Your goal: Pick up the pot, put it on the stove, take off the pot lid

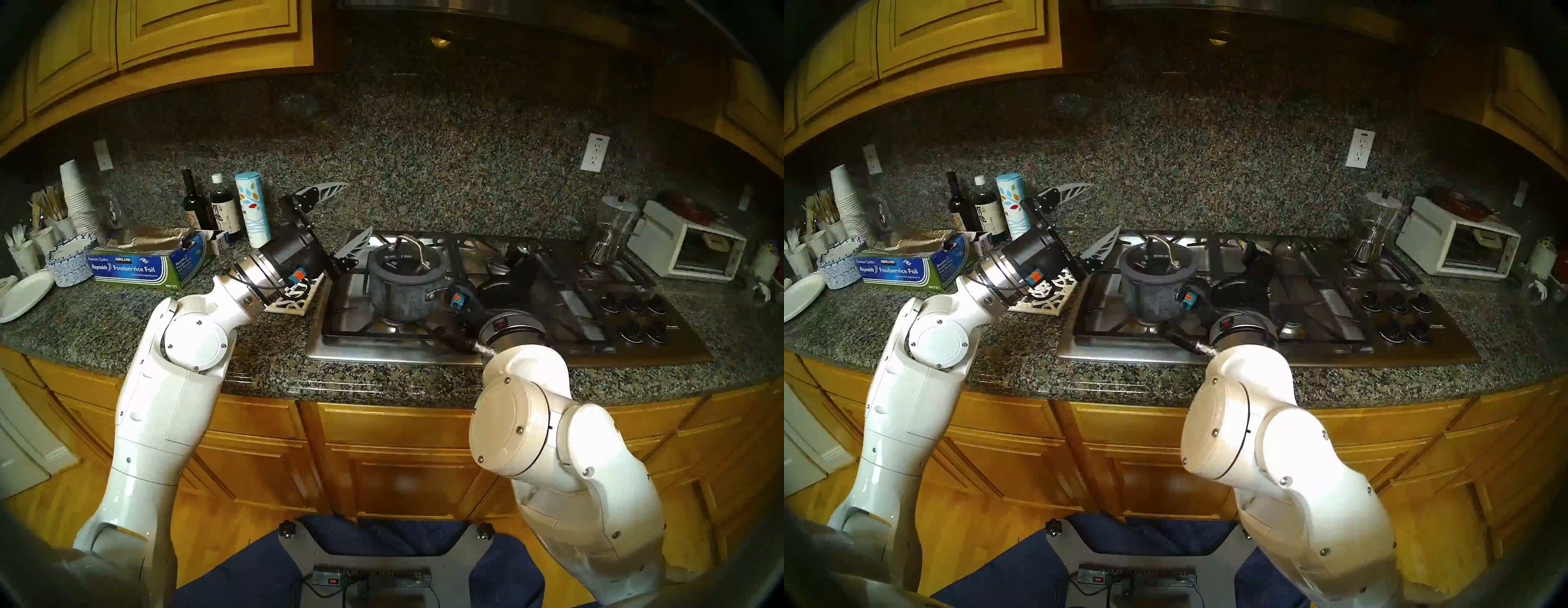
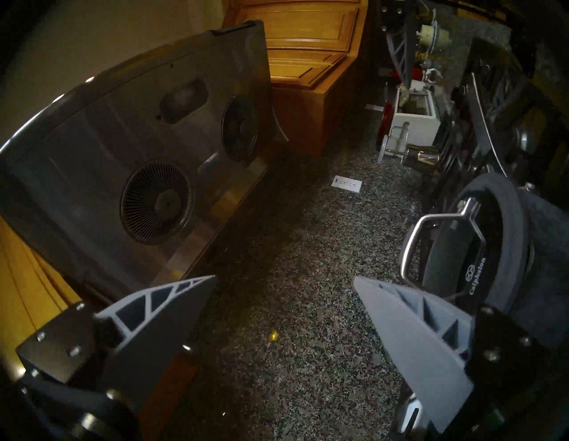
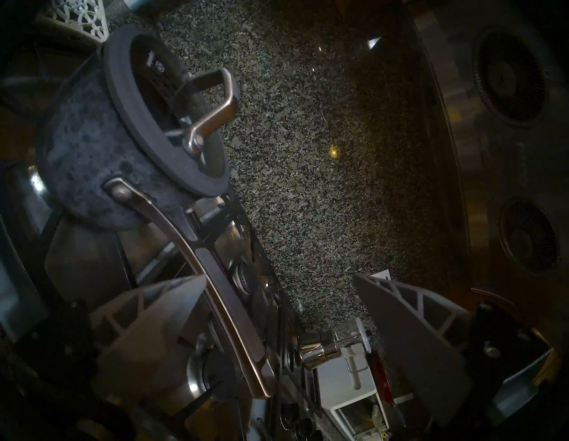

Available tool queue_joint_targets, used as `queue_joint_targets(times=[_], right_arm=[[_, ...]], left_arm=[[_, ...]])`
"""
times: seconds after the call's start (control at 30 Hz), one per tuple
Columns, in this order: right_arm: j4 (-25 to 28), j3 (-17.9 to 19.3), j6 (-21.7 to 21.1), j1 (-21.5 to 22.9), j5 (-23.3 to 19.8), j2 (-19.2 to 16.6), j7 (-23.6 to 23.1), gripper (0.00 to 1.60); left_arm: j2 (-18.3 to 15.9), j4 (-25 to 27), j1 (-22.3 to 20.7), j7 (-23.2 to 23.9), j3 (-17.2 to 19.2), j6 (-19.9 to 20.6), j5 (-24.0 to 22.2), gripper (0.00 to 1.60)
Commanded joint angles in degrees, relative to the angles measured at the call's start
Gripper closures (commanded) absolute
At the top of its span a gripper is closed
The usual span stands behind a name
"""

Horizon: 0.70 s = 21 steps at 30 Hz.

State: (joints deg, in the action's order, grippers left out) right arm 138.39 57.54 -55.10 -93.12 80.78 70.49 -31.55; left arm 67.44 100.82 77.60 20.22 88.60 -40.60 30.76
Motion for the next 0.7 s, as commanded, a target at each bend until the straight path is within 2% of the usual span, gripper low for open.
queue_joint_targets(times=[0.0,0.67], right_arm=[[1.61,-0.04,0.1,0.63,1.38,0.34,0.96,0.0],[1.61,-0.11,0.1,0.3,2.13,0.85,0.87,0.0]], left_arm=[[-1.51,0.31,-4.86,1.19,-0.47,-2.3,-1.19,0.0],[-0.7,-6.03,-13.6,7.22,-4.47,-3.85,-1.0,0.0]])
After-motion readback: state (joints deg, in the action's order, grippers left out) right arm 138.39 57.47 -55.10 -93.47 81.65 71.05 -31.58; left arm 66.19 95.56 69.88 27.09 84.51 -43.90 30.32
